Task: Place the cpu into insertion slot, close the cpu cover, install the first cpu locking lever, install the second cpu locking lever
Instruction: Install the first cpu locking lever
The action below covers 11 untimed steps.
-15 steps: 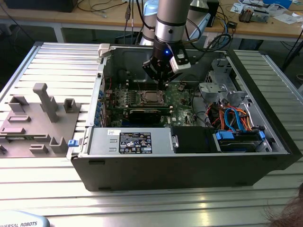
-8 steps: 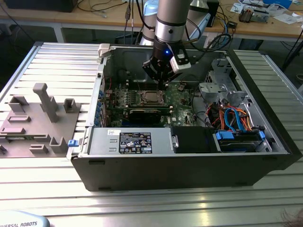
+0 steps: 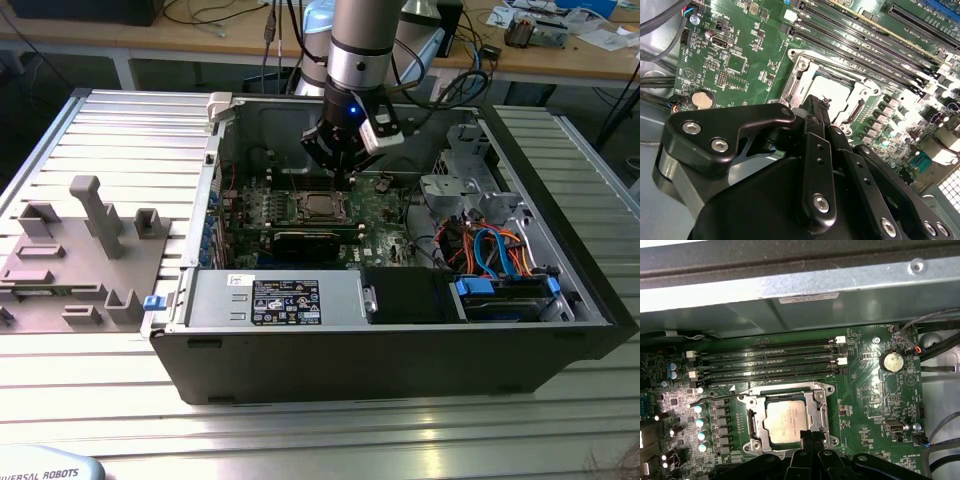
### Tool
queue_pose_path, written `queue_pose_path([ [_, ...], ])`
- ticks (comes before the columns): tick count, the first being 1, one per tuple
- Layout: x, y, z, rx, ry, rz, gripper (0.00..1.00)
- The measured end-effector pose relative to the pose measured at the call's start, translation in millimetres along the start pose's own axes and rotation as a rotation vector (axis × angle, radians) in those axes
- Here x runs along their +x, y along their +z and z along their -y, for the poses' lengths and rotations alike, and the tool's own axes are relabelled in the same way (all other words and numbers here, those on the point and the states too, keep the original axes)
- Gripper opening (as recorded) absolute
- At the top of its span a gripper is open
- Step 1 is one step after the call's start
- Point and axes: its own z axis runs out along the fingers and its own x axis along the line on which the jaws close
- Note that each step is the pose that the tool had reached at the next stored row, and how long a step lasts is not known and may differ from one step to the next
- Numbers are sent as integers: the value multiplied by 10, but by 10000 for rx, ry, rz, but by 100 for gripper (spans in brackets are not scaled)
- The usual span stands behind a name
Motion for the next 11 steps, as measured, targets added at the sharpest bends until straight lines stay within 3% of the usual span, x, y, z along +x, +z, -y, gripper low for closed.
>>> queue_pose_path([
  [11,0,0,0,1,-100,3,11],
])
